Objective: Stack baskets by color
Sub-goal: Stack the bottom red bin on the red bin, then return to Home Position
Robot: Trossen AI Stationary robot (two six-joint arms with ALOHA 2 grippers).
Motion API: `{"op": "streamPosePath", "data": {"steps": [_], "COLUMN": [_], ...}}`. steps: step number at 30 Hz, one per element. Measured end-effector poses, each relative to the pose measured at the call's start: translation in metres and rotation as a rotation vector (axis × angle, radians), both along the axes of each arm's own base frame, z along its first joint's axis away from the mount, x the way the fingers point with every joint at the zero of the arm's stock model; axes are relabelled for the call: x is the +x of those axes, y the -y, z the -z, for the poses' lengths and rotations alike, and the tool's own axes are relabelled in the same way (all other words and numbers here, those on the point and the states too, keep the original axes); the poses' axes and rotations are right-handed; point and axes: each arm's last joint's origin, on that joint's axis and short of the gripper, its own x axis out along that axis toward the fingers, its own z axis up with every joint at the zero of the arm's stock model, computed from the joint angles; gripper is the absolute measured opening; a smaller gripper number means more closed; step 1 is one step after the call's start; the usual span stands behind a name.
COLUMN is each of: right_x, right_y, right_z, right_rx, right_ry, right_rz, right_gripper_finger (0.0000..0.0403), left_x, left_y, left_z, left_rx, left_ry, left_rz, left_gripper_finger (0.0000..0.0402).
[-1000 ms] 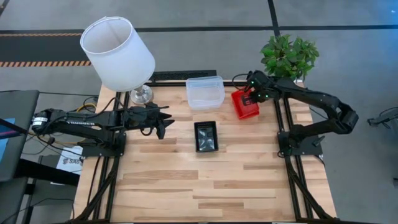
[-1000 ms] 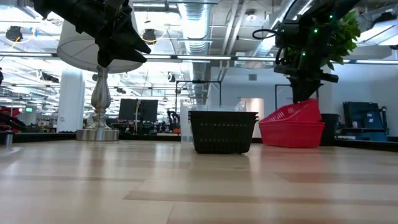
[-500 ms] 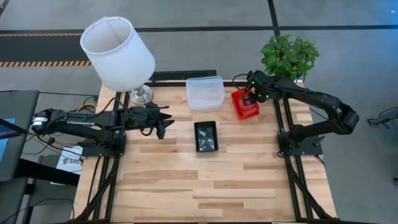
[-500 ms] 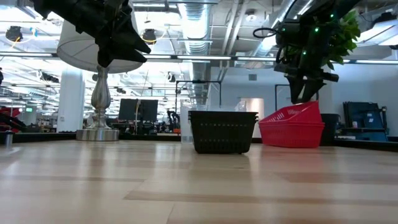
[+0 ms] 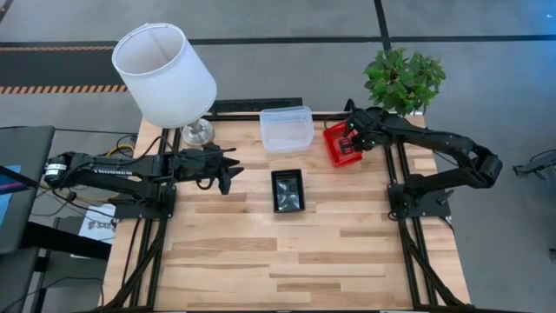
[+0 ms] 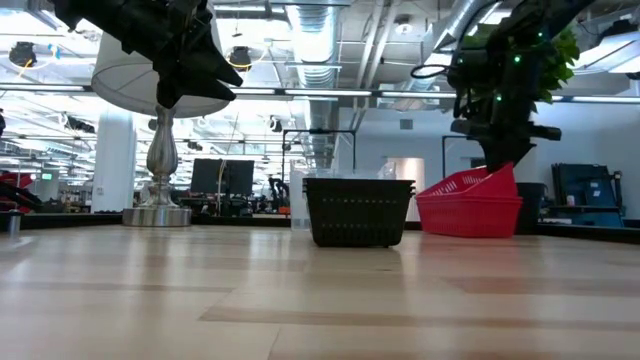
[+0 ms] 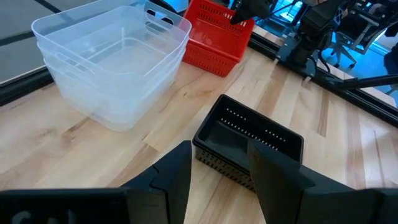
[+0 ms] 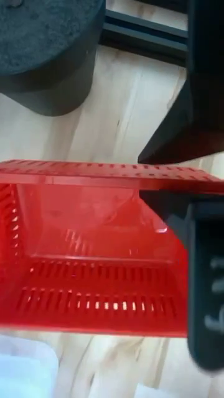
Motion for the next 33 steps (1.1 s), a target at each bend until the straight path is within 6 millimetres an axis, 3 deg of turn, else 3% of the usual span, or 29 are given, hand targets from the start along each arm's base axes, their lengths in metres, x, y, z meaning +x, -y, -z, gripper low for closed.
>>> {"op": "streamPosePath", "data": {"steps": [4, 6, 25, 33], "right_x": [0.0, 0.0, 0.0, 0.005], "right_y": [0.0, 0.0, 0.0, -0.01], "right_z": [0.001, 0.001, 0.001, -0.017], "right_rx": [0.001, -0.004, -0.003, -0.117], "right_ry": [-0.001, 0.005, 0.01, 0.113], "right_rz": [0.002, 0.002, 0.015, -0.017], "right_gripper_finger": [0.0021, 0.0011, 0.012, 0.0169], "left_x": [0.0, 0.0, 0.0, 0.0], "left_y": [0.0, 0.0, 0.001, 0.001], "left_z": [0.0, 0.0, 0.0, 0.0], "left_rx": [-0.001, -0.008, -0.038, -0.045], "left_ry": [0.001, 0.003, 0.01, 0.013], "left_rz": [-0.001, -0.004, 0.018, 0.017], "left_gripper_finger": [0.0144, 0.0144, 0.0144, 0.0144]}}
